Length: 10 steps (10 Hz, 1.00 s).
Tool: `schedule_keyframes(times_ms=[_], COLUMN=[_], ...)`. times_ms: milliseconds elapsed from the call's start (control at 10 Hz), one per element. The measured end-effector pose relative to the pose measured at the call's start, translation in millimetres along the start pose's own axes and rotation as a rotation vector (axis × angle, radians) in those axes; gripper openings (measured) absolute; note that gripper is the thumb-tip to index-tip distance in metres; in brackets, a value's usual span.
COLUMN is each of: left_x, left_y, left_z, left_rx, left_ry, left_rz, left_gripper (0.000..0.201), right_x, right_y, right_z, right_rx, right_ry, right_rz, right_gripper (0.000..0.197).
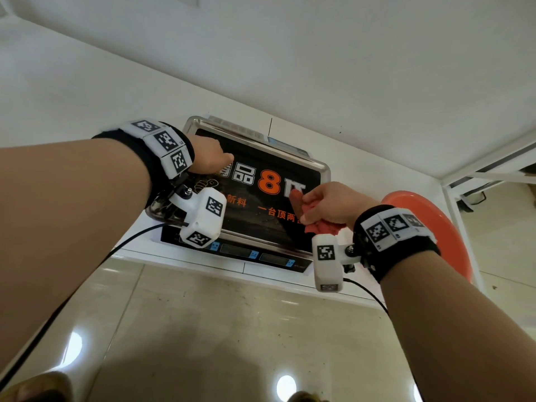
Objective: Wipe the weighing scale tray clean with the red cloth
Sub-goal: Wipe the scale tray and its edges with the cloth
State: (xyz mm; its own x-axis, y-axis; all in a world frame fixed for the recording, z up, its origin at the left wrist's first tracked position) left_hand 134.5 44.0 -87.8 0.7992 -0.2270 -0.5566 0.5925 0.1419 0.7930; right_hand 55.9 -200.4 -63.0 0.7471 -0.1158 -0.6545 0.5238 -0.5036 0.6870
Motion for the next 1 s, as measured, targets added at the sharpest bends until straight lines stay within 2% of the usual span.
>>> schedule_keyframes(times_ms=[100,200,300,400,500,600,700,800,900,1000], left_x=[-2.9,-1.7,-5.4,-8.6,1.4,-1.2,-3.0,-2.8,-3.0,-0.2], left_y=[1.1,0.9,1.5,1.9,-0.8,0.2,0.7,1.2,0.8,0.4], left_z=[0.7,1.0,2.2,4.6,1.8,1.4,3.7,2.6,3.1,3.3], left_rx=[-0.015,-0.021,-0.019,-0.023,0.027,0.082,0.113,0.095,0.100,0.083], left_ry=[-0.013,-0.003,0.022,0.017,0.020,-0.014,-0.054,-0.059,-0.063,-0.060], left_rz=[0.015,0.024,0.021,-0.009,-0.011,-0.005,-0.027,-0.019,-0.041,-0.036], left_gripper=[0.050,0.044,0.049,0.051,0.053,0.059,0.054,0.047,0.053,0.055], right_x=[-2.3,2.8,6.2,3.6,4.6,6.6,9.6,8.6,6.8,11.2], right_y=[-3.4,-3.0,7.5,9.0,-5.4,-19.3,-12.6,10.2,16.6,4.6], right_z=[-7.7,-6.8,3.6,11.3,2.3,-16.0,-25.0,-19.1,-3.5,1.0], right_rx=[-0.171,-0.141,-0.082,-0.154,-0.160,-0.119,0.074,0.155,0.102,-0.010], right_ry=[0.039,0.029,-0.031,-0.068,-0.027,0.054,0.068,0.004,-0.053,-0.095], right_rz=[0.168,0.222,0.270,0.295,0.230,0.161,0.166,0.246,0.313,0.316], right_gripper=[0.019,0.014,0.028,0.027,0.025,0.007,0.018,0.017,0.008,0.017])
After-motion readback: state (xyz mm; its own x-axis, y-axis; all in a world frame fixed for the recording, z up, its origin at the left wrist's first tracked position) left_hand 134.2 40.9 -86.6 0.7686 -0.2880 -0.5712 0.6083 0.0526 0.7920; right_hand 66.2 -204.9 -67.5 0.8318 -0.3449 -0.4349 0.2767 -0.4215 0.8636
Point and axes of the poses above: each hand's wrist, its own x-axis towards the middle knuckle, its own y-axis out of the back of the hand, z = x × y, the point moved 4 cm from there along x, towards the middle knuckle, and after that the axes turned 2 degrees about -z, right-handed, at the moved point
